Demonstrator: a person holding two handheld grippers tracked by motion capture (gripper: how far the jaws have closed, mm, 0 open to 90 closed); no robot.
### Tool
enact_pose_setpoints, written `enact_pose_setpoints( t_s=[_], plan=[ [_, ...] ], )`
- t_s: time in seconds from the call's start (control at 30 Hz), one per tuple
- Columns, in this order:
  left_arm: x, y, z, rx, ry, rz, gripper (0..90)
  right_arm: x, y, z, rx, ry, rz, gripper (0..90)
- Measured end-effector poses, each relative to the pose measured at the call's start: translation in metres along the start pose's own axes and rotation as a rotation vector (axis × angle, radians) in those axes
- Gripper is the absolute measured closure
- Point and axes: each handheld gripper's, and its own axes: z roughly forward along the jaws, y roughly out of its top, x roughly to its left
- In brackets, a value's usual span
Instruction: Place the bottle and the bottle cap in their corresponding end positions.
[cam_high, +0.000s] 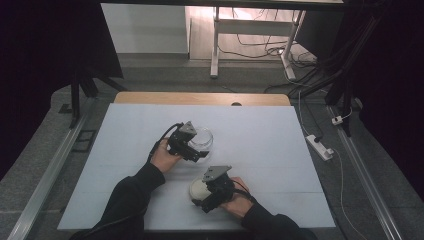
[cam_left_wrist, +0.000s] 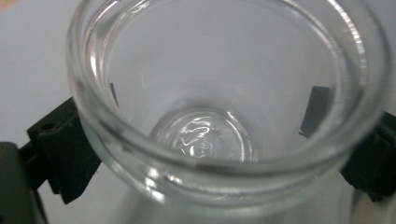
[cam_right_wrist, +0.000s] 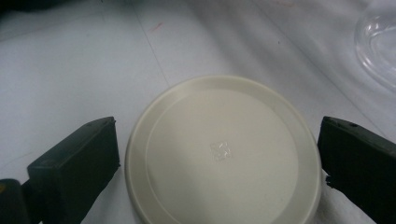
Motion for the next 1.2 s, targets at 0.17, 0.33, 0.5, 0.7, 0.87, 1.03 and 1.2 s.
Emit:
enact_pose_setpoints(
  t_s=[0.17, 0.33, 0.5, 0.7, 0.87, 1.03, 1.2],
  plan=[
    [0.001, -0.005, -0.01, -0.018, -0.009, -0.016, 0.8, 0.001, 0.004, -0.007, -0.031, -0.007, 0.004, 0.2],
    [-0.003, -0.009, -0.017, -0.013, -0.016, -0.018, 0.0, 0.001, 0.006, -0.014, -0.051, -0.014, 0.013, 0.2],
    [-0.006, -0.013, -0.029, -0.029, -0.017, -0.029, 0.0, 0.001, 0.006, -0.021, -0.065, -0.019, 0.03, 0.2],
    [-0.012, -0.02, -0.038, -0.03, -0.034, -0.04, 0.0, -0.002, 0.005, -0.027, -0.069, -0.019, 0.055, 0.1],
    [-0.017, -0.025, -0.044, -0.023, -0.045, -0.053, 0.0, -0.004, 0.004, -0.032, -0.062, -0.018, 0.068, 0.0],
    [-0.025, -0.031, -0.046, 0.001, -0.045, -0.045, 0.0, -0.006, 0.002, -0.038, -0.063, -0.027, 0.079, 0.0],
    [-0.033, -0.036, -0.05, 0.009, -0.046, -0.037, 0.0, -0.009, 0.0, -0.045, -0.068, -0.042, 0.092, 0.0]
  ],
)
